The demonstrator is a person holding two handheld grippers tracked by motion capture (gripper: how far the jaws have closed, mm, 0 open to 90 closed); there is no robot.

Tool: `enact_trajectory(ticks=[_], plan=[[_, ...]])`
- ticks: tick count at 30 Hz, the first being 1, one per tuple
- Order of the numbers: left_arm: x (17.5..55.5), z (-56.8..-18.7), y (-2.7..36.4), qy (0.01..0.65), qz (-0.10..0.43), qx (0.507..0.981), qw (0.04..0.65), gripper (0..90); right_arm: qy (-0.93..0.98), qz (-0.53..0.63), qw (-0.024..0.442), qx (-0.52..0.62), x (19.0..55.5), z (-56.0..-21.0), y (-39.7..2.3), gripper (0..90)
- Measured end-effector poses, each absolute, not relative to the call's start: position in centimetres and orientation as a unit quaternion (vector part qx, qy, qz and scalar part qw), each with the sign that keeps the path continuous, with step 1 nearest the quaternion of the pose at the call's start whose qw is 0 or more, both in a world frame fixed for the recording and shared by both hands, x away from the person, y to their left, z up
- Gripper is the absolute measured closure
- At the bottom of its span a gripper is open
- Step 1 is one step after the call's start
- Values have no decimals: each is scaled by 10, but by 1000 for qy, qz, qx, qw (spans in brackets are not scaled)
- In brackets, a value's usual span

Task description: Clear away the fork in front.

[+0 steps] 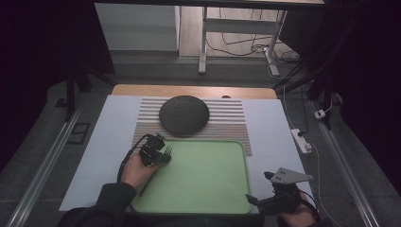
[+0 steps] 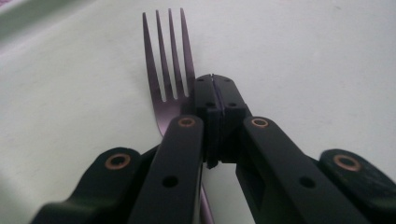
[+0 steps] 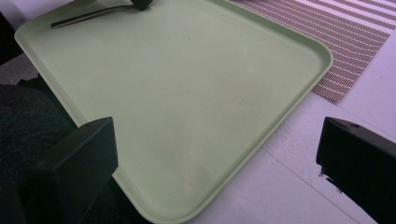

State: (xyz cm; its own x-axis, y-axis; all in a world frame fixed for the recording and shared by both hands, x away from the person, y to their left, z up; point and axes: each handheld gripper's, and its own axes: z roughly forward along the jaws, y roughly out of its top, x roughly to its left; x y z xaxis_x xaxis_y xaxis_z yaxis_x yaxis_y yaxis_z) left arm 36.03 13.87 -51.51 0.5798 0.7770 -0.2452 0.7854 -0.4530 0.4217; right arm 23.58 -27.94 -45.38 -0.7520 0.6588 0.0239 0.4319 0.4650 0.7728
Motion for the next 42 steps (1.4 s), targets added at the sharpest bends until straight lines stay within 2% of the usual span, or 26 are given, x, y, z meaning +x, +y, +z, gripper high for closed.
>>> enact_trajectory(ticks=[20, 29, 42], plan=[[368, -516, 175, 509, -10, 825, 246, 885, 844, 405, 138, 322, 236, -454, -280, 0], [369, -515, 179, 514, -5, 822, 243, 881, 844, 406, 135, 322, 236, -454, -279, 0], [363, -504, 172, 491, 9, 827, 275, 777, 844, 408, 131, 322, 237, -454, -280, 0]])
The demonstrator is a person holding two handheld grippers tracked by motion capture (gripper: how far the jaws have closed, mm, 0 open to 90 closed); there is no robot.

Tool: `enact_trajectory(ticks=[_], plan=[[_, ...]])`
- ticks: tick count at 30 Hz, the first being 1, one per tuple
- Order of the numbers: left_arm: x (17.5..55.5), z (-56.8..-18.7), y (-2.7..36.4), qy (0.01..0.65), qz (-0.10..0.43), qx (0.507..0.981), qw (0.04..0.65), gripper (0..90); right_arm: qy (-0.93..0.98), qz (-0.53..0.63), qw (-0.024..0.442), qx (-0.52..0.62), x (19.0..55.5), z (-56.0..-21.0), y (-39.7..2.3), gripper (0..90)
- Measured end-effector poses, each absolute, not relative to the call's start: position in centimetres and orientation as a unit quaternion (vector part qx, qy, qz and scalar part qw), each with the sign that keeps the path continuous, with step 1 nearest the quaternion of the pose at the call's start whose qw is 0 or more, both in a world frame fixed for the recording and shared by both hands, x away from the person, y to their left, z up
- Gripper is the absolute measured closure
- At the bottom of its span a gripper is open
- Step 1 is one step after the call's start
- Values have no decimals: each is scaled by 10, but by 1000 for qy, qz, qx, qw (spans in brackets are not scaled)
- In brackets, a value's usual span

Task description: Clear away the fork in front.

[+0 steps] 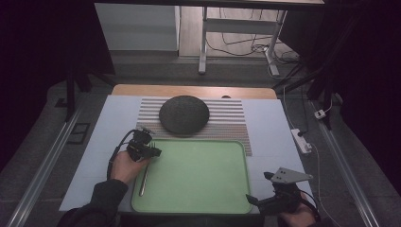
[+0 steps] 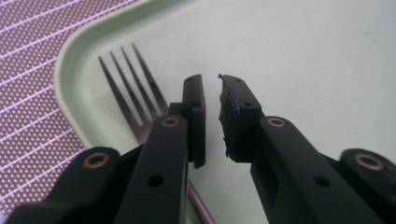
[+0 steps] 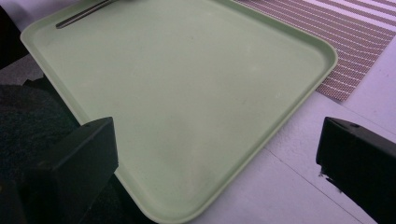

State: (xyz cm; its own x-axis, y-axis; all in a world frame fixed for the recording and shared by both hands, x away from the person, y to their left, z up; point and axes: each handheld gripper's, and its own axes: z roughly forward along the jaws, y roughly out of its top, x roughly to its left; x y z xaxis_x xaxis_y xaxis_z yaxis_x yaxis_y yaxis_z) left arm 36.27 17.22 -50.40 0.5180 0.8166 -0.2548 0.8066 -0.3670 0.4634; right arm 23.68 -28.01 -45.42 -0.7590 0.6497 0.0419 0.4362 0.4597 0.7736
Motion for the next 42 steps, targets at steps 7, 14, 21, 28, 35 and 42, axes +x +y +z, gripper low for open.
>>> enact_trajectory(ticks=[7, 14, 21, 28, 35, 42], plan=[[356, -492, 172, 479, 12, 822, 309, 579, 844, 409, 130, 321, 237, -454, -280, 0], [345, -478, 172, 459, 6, 816, 352, 344, 845, 408, 129, 320, 237, -454, -280, 0], [335, -472, 178, 444, 7, 812, 379, 202, 846, 408, 128, 319, 237, -454, -280, 0], [324, -468, 188, 417, 16, 810, 413, 86, 846, 408, 128, 319, 237, -454, -279, 0], [308, -467, 197, 397, 14, 812, 428, 21, 845, 408, 127, 321, 237, -454, -279, 0], [284, -466, 208, 392, 25, 814, 429, 0, 843, 408, 123, 327, 238, -454, -280, 0]])
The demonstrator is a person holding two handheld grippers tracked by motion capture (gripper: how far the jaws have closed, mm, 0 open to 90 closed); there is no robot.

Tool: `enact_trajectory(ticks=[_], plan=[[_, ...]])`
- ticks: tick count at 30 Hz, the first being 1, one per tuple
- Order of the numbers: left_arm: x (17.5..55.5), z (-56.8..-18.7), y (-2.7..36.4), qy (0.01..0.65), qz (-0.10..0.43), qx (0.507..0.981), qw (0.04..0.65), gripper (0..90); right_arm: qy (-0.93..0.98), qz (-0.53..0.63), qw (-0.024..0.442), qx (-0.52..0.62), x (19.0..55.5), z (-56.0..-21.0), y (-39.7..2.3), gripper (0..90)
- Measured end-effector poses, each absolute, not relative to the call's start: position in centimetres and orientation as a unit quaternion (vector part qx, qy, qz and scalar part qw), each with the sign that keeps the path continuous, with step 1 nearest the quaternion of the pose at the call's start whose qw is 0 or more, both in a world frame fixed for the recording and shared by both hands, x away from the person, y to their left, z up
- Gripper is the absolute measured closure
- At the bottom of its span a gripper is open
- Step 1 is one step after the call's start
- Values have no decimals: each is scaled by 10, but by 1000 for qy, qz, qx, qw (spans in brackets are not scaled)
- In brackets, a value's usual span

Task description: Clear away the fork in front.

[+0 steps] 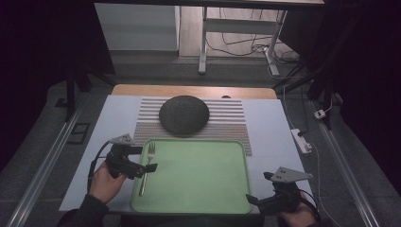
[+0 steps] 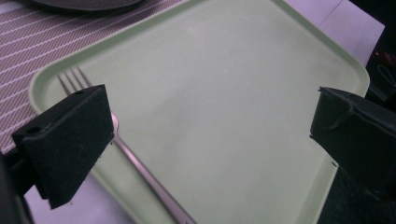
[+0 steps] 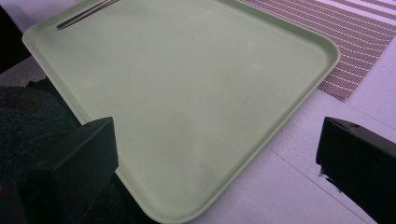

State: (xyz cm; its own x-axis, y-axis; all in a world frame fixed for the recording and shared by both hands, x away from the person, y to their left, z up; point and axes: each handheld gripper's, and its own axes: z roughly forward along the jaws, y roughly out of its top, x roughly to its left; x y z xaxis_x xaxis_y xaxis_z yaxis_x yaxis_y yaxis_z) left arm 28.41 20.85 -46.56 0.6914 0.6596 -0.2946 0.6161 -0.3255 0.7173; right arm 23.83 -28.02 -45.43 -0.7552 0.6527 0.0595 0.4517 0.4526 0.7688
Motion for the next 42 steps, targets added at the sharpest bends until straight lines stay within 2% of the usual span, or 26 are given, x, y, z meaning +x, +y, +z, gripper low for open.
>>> enact_trajectory(ticks=[12, 30, 42], plan=[[253, -466, 230, 397, 38, 806, 437, 0, 842, 408, 120, 330, 239, -455, -281, 0], [208, -470, 280, 442, 55, 770, 457, 0, 842, 408, 119, 334, 239, -455, -281, 0], [195, -476, 288, 455, 66, 779, 427, 0, 842, 407, 118, 335, 239, -455, -280, 0]])
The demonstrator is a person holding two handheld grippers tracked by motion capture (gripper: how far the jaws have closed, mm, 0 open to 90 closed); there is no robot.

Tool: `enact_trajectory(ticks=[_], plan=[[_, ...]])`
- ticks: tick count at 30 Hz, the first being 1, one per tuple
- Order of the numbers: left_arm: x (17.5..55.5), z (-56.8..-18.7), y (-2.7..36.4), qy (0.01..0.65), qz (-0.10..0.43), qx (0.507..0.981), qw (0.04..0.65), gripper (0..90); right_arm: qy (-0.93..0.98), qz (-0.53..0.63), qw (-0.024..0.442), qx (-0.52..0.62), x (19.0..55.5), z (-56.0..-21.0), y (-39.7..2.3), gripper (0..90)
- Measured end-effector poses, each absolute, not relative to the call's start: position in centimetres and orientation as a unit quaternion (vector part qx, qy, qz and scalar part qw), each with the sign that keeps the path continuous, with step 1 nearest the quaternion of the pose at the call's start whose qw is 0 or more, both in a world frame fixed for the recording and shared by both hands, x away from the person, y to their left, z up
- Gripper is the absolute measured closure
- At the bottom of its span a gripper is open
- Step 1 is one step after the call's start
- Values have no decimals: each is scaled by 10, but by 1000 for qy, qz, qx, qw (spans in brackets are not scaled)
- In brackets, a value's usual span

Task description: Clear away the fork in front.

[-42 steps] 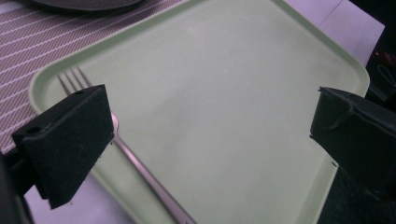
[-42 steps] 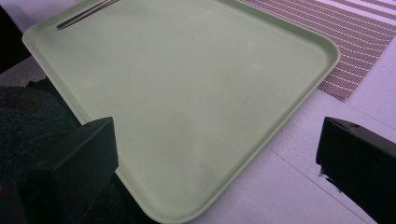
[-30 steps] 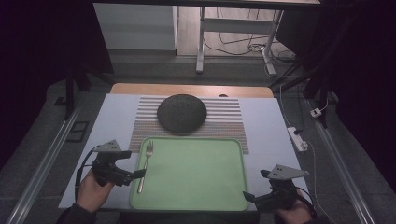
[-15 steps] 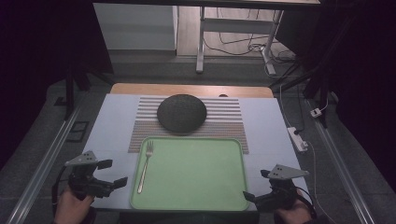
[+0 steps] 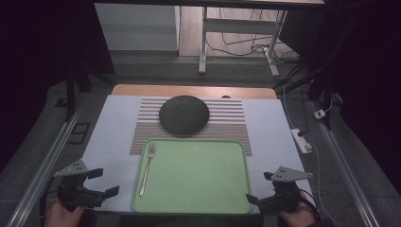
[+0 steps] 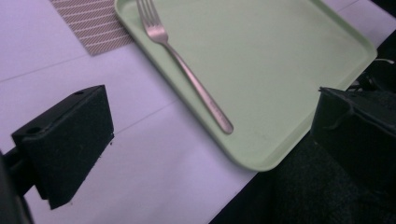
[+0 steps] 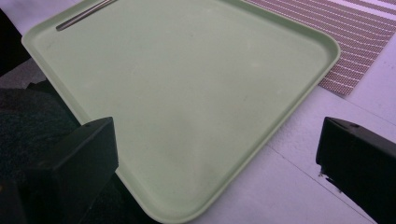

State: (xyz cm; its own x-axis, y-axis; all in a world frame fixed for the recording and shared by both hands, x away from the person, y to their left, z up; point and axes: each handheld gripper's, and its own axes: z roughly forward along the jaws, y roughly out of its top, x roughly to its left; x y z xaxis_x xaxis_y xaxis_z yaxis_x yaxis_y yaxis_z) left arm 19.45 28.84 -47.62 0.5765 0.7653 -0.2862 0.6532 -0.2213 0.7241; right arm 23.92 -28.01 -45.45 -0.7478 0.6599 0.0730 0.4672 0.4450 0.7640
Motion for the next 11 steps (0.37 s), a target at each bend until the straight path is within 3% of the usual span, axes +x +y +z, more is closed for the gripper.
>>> enact_trajectory(ticks=[11], plan=[[192, -477, 288, 465, 66, 786, 401, 0, 845, 402, 118, 333, 240, -455, -280, 0]])
